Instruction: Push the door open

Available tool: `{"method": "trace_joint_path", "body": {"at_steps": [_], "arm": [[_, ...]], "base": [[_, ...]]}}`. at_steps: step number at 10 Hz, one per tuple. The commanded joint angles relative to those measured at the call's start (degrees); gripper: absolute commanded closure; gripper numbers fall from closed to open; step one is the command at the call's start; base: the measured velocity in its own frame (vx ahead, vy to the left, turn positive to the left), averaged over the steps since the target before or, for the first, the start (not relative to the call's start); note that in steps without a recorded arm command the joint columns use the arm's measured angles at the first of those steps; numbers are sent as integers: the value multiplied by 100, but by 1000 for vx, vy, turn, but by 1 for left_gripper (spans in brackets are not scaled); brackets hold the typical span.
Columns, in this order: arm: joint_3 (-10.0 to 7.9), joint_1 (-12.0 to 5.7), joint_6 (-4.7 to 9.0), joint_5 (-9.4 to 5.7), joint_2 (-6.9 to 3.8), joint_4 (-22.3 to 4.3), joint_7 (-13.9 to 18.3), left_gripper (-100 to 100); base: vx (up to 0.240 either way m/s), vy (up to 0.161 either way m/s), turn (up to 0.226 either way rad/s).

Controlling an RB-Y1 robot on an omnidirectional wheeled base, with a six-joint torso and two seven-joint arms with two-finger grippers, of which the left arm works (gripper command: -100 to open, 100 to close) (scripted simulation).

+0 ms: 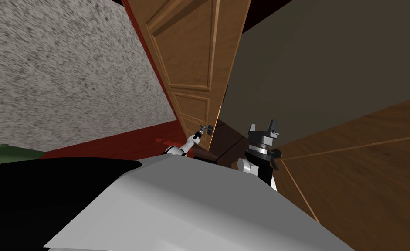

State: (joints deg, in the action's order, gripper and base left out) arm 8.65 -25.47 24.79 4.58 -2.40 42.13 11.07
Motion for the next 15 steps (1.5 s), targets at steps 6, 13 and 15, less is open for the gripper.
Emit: {"method": "trace_joint_path", "body": {"at_steps": [6,13,15], "arm": [[-206,13,-27,-190,-63,29,-313,100],[-494,103,-106,-654,83,158,-1071,100],[-577,129,-128,-788,203,195,-1290,100]], "base": [[83,-54,32],[111,-47,35],[149,-84,61]]}}
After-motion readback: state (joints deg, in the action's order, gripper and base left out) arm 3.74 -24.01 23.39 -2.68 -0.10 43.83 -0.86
